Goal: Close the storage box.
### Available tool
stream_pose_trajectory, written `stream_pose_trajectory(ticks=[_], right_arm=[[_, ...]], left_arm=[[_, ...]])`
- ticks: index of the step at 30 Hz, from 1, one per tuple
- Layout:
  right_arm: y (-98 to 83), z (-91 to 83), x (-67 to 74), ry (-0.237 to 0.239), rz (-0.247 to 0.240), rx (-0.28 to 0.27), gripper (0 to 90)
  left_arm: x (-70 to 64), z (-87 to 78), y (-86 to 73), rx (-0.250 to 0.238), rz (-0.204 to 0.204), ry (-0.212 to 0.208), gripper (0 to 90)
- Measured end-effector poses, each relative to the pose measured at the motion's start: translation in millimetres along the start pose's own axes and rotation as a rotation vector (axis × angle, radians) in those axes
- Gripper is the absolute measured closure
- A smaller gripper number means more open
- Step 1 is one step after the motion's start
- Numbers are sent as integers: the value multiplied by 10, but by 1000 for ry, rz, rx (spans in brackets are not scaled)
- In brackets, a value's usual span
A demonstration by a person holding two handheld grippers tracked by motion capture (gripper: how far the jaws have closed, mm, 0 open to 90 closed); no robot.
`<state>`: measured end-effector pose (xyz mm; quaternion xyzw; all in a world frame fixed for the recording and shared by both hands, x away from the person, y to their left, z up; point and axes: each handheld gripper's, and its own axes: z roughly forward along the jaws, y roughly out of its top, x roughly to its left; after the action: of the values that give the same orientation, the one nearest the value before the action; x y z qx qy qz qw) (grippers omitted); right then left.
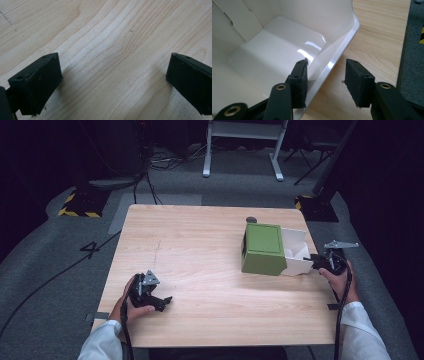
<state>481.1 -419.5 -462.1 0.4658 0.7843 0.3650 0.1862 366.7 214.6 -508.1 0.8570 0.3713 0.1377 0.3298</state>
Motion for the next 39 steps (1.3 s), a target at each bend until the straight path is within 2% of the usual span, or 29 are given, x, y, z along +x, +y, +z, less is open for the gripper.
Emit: stream_pose_trajectory(ticks=[6, 21, 33, 39], right_arm=[[21, -28, 8, -16, -8, -5, 527], [135, -238, 25, -78, -14, -62, 479], [228, -422, 127, -98, -48, -109, 381], [254, -523, 228, -86, -74, -127, 305]], left_arm=[[0, 0, 0, 0, 0, 0, 4], [0, 1, -1, -1, 0, 0, 4], [0, 0, -1, -1, 0, 0, 4], [0, -1, -2, -1, 0, 1, 4]])
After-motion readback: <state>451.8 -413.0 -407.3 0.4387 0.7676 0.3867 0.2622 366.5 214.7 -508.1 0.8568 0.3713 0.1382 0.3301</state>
